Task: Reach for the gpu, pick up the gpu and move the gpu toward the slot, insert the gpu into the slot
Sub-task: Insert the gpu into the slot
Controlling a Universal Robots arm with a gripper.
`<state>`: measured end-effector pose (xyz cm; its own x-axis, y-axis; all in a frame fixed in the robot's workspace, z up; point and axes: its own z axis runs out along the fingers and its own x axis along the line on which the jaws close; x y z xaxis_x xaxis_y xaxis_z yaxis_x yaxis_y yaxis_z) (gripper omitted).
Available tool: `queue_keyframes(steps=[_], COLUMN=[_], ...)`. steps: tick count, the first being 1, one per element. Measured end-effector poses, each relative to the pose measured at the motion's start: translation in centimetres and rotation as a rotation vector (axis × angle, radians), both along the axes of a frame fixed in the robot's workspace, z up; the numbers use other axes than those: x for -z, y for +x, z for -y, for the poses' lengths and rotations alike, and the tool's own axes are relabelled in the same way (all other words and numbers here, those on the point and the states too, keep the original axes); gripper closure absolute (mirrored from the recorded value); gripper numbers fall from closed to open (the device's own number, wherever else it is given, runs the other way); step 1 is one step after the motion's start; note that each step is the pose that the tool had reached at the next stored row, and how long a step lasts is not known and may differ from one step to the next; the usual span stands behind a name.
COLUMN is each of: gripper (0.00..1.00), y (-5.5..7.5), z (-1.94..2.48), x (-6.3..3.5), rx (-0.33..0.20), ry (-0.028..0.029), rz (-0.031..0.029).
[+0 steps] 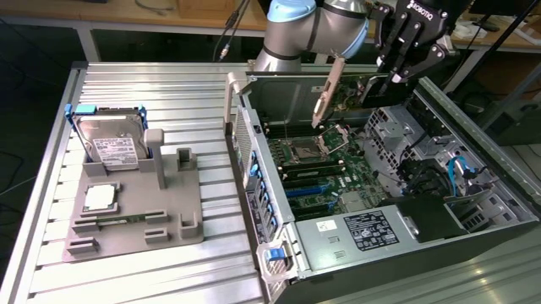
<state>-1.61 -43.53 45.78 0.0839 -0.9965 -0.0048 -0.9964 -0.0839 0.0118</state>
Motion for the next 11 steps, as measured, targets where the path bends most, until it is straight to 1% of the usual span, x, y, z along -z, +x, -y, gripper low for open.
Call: queue_keyframes(steps=[6, 8, 11], gripper=[0.73, 0.73, 0.73], y=[2.8, 3.2, 3.2], z=[-0.01, -0.01, 0.00], x=[0.00, 0.00, 0.00], rx=[0.000, 0.000, 0.000], ry=[-0.0001, 0.0000, 0.0000], rz=[-0.0041, -0.0042, -0.0042])
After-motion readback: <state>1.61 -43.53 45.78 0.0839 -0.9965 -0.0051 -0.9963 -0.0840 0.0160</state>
